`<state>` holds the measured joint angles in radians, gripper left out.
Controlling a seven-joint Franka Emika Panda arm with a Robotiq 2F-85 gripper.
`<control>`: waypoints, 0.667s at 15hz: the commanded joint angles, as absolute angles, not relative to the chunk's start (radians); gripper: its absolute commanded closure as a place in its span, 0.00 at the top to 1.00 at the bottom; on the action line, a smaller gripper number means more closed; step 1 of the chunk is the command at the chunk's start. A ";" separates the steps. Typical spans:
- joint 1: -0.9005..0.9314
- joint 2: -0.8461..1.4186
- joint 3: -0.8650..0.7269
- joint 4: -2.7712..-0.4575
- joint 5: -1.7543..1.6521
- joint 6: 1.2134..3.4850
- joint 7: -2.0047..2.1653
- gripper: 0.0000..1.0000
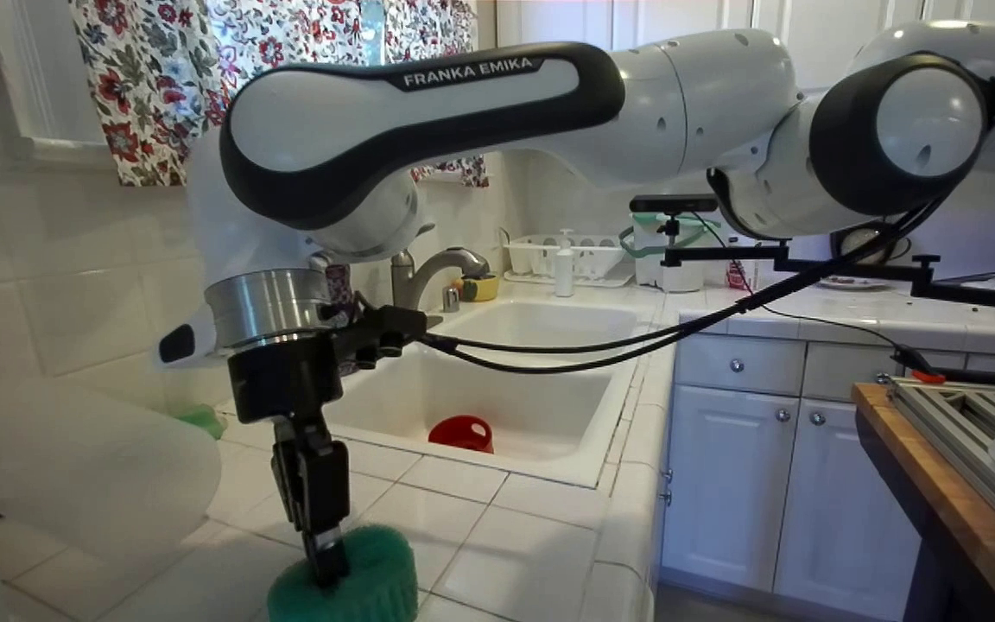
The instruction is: Use the green sponge to clean the surface
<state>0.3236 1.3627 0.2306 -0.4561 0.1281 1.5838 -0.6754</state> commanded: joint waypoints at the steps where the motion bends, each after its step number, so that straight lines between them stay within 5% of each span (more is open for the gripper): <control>1: 0.381 1.379 0.232 -0.447 0.095 1.529 -0.745 0.04; 10: 0.424 1.369 0.212 -0.443 0.049 1.413 -0.870 0.04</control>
<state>0.4315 1.3583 0.2235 -0.4546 0.0685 1.4055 -0.8389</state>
